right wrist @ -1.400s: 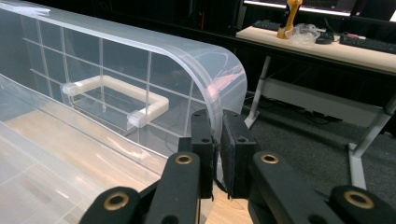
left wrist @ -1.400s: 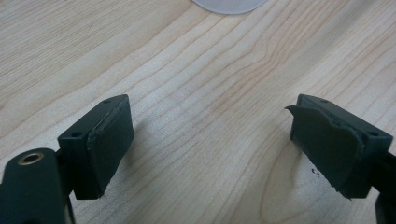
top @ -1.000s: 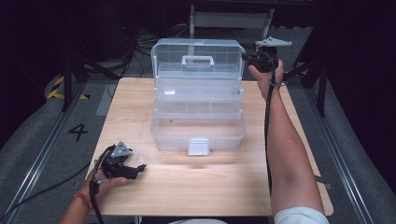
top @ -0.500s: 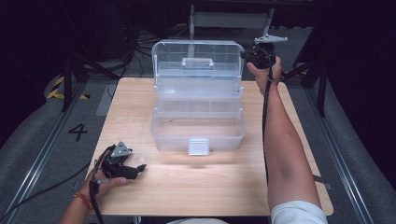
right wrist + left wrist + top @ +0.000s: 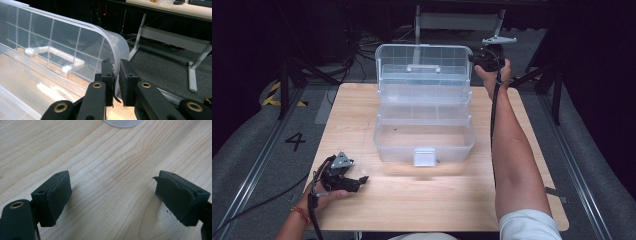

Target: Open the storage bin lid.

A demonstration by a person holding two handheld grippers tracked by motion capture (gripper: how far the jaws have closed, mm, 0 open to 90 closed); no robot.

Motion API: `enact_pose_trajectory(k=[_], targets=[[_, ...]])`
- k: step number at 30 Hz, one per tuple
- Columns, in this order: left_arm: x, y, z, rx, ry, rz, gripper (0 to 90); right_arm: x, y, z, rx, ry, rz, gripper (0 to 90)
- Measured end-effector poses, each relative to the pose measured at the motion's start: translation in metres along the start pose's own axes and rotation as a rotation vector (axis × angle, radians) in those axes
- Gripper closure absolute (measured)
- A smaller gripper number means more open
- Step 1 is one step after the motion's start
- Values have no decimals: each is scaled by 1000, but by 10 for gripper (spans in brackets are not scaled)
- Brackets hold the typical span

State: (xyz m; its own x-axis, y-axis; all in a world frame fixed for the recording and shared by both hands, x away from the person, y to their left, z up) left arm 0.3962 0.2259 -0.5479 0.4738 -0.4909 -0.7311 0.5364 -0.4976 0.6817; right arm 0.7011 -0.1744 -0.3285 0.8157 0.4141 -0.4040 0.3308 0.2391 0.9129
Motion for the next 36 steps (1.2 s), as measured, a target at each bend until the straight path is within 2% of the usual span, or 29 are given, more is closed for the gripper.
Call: enact_pose_trajectory(k=[4, 12, 17, 36], targets=[[-1, 0, -1, 10, 0, -6, 139, 4, 0, 1, -4, -11, -9, 832], [0, 0, 1, -4, -7, -5, 139, 9, -1, 2, -13, -21, -15, 828], [0, 0, -1, 9, -1, -2, 140, 12, -2, 3, -14, -21, -16, 826], [0, 0, -1, 8, 0, -2, 140, 20, -4, 6, -9, -28, -34, 818]])
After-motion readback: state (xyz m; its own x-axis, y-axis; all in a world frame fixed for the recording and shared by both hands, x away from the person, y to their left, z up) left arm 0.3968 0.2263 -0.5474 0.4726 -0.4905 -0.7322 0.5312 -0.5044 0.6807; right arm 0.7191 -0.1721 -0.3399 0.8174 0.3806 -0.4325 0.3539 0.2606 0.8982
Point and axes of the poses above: each handheld gripper's, and its own axes: x roughly forward along the jaws, y roughly out of its top, z roughly to its right, the point moved 9 cm from there along x, roughly forward along the jaws, and after that the axes turned 1 degree about -y, right-handed, at the moved point
